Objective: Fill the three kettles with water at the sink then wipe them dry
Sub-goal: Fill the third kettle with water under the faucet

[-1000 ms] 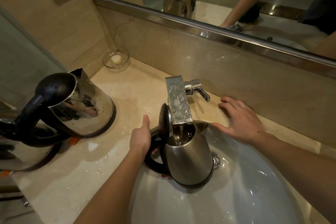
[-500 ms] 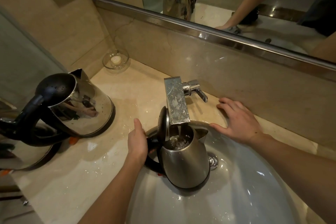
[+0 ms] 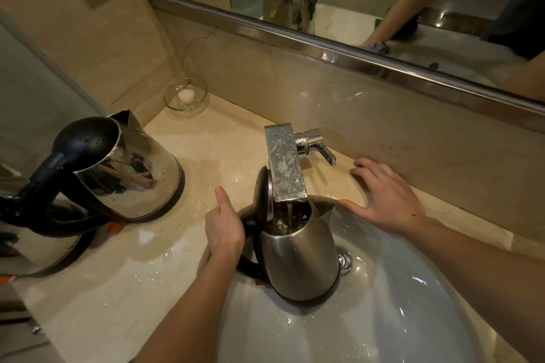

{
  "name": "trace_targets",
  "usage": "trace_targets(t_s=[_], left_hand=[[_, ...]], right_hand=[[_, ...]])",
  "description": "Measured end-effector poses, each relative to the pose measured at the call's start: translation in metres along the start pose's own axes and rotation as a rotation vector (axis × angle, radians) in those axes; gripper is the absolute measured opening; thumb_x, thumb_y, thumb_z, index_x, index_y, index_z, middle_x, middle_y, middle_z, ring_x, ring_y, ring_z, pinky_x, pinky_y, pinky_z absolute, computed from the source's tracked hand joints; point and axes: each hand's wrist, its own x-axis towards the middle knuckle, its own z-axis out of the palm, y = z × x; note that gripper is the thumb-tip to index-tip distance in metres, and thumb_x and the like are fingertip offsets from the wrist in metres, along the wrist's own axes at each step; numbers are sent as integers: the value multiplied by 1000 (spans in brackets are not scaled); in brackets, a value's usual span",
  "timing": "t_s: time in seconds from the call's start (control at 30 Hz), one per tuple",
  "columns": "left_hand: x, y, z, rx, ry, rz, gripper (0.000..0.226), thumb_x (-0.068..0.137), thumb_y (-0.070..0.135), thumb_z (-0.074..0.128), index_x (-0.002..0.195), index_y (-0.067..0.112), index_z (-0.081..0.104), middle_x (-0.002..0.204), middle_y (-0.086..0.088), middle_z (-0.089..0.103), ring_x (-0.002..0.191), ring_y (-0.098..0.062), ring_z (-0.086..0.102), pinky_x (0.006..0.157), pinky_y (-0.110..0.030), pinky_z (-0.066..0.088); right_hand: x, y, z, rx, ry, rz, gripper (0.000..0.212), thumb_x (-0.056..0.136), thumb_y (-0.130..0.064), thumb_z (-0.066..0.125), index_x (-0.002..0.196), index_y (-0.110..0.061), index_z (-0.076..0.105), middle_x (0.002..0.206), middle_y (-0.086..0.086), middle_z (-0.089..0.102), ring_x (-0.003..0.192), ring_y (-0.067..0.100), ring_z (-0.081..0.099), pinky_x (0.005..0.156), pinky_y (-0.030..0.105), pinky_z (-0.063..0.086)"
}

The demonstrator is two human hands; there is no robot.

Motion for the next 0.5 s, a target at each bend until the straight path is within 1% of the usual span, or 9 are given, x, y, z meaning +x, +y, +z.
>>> trace_targets(t_s=[0.07,0.17,0.33,0.43,0.5], left_hand=[[0,-1,1,1,13,2,65,101,60,18,61,13,38,60,-8,42,63,-26,47,75,-42,46],[1,-3,1,3,28,11,66,101,61,17,60,13,37,59,-8,40,62,-25,47,72,-40,45],[1,-5,5,28,53,0,69,100,62,15,62,11,42,63,-11,45,64,-27,51,75,-44,49],[-2,-4,8,32,74,22,65,101,59,16,64,12,39,61,-9,42,61,-24,46,67,-39,45],[-2,-5,8,45,87,35,62,102,57,18,64,13,37,60,-7,39,59,-23,42,64,-36,41]], right_hand=[[0,0,0,-5,3,-3,82,79,-80,38,134,-20,51,146,-3,42,127,20,40,108,38,36],[0,0,0,-14,-5,-4,81,80,-80,39,134,-21,50,147,-3,41,128,20,40,108,38,35],[1,0,1,-8,8,-6,79,80,-79,40,133,-21,51,145,-2,43,126,21,42,108,39,37],[1,1,1,-3,5,-5,78,80,-78,41,133,-21,51,145,-3,42,126,20,41,108,39,37],[0,1,1,3,10,-7,79,80,-78,41,132,-21,51,145,-3,43,126,21,42,107,39,37]])
